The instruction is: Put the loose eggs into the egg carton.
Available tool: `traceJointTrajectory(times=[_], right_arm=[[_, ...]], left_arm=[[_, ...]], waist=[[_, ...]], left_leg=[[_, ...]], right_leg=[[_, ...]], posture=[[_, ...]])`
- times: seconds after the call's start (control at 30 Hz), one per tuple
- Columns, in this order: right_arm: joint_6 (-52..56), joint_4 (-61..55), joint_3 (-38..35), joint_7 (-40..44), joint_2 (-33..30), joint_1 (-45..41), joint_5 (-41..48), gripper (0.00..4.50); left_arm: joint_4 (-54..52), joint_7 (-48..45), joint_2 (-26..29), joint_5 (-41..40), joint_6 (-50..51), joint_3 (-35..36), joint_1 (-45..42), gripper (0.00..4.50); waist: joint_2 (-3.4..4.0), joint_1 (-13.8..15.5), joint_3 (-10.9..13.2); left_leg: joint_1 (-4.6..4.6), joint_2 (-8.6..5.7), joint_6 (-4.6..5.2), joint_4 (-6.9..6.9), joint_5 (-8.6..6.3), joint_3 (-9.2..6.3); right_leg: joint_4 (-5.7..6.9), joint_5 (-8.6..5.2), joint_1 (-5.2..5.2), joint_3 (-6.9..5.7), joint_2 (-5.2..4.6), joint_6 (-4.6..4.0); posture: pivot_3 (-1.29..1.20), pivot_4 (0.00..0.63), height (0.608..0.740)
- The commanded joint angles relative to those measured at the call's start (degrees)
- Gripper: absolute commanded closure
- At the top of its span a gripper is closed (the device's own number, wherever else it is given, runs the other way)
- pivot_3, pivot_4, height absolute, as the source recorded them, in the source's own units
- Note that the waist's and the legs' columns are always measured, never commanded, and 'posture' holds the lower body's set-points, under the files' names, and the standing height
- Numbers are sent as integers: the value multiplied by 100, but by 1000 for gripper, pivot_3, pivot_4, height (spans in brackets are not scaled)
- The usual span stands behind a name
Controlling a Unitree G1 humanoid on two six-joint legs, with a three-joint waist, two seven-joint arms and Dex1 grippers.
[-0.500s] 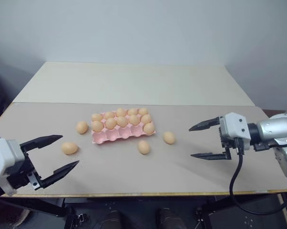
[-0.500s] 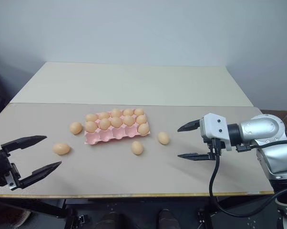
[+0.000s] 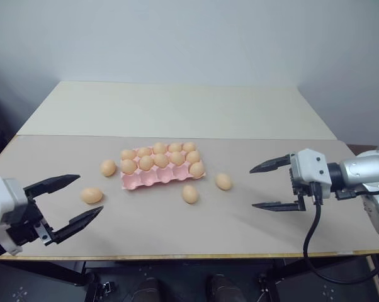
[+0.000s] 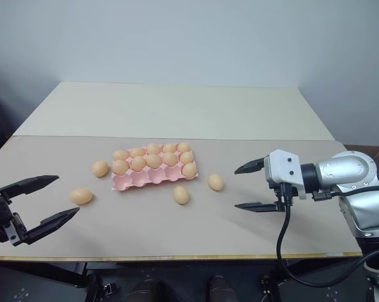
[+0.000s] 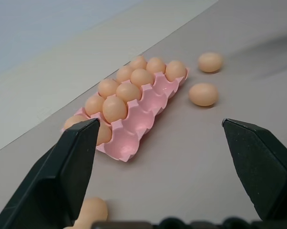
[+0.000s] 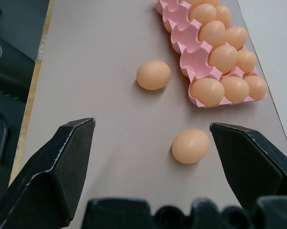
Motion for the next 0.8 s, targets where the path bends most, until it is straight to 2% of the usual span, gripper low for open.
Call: traceJointTrajectory(times=[0.03,0.3,0.4,0.57,0.8], right_arm=[[-3,-169,-282,-27,-92,23,127,0],[112,-70,-307,-289,-72,-30,15,0],[296,80,-93,-799,72,-257,-349,0],[617,412,434,-1089,407,-508,-714,0],[560,1056,993,-1317,1050,-975,-1203,0]], left_arm=[[-80,-56,98,-137,8,179,-52,29],[1,-215,222,-94,-99,-271,-530,29],[200,-438,262,3,-206,-727,-766,29],[714,-784,537,254,-358,-1397,-1327,29],[962,-976,560,307,-397,-1789,-1758,29]], waist=[[0,0,0],[0,0,0],[3,-1,0],[3,0,0],[4,-23,2]], left_leg=[[0,0,-1,0,0,0],[0,0,-1,0,0,0],[0,0,-1,0,0,2],[3,1,0,-1,1,2],[-13,1,41,-1,25,5]], right_leg=[[0,0,0,0,0,0],[-1,0,0,0,0,0],[1,0,0,1,0,0],[3,0,0,1,4,-2],[0,2,-10,2,4,-2]], posture=[[0,150,740],[0,150,740],[0,150,740],[0,150,740],[0,150,740]])
